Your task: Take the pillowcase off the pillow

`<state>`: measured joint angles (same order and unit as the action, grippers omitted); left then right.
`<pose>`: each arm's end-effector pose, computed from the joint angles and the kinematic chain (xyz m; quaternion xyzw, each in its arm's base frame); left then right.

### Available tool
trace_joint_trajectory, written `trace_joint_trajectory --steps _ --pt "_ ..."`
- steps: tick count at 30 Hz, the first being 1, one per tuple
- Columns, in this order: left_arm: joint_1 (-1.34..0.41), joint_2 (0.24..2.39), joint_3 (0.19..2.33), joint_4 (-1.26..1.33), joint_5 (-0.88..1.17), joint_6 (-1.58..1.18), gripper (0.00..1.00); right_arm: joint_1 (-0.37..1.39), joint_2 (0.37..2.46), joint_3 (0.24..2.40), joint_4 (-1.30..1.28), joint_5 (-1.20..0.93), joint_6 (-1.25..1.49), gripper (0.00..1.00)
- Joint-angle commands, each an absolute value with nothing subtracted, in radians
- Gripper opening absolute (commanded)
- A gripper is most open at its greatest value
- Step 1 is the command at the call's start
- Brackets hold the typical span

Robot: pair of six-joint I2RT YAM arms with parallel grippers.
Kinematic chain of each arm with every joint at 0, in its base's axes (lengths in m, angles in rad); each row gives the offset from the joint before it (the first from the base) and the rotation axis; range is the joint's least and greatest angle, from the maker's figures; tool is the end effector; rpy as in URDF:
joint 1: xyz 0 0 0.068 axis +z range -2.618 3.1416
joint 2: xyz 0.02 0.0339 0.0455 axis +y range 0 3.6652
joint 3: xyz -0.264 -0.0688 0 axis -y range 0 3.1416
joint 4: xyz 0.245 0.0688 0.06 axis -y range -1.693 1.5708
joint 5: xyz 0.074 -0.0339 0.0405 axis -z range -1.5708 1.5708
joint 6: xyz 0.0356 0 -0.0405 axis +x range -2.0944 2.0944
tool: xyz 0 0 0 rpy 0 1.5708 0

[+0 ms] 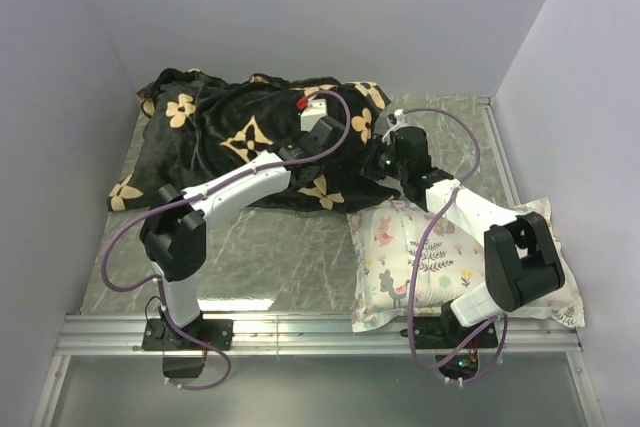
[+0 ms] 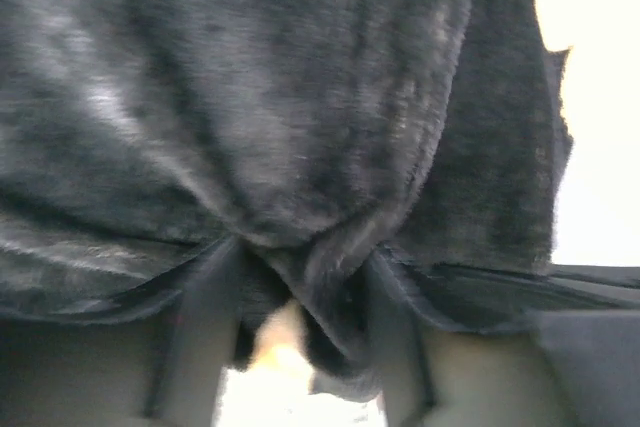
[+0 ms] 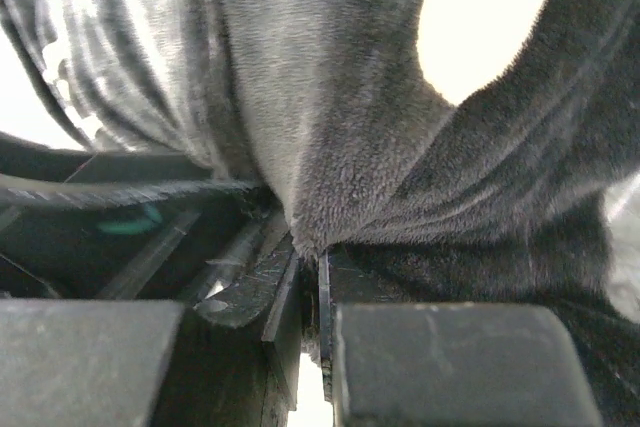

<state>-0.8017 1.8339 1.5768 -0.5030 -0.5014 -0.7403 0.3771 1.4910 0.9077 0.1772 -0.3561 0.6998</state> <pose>0.3024 -0.2878 0.2917 -0.0705 0.8928 -0.1027 0.4328 0.3070 0.1349 0.2494 0.0359 0.8269 0.4046 0.3888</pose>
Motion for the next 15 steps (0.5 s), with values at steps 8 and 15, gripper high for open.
trace_joint_trajectory --steps 8,15 --pt "-0.782 1.689 1.543 -0.597 -0.724 -0.802 0.09 0.325 1.456 0.897 0.14 -0.296 0.626 0.0" --pt "-0.638 1.485 1.285 -0.581 -0.703 -0.856 0.0 0.287 1.439 0.917 0.029 -0.178 0.575 0.0"
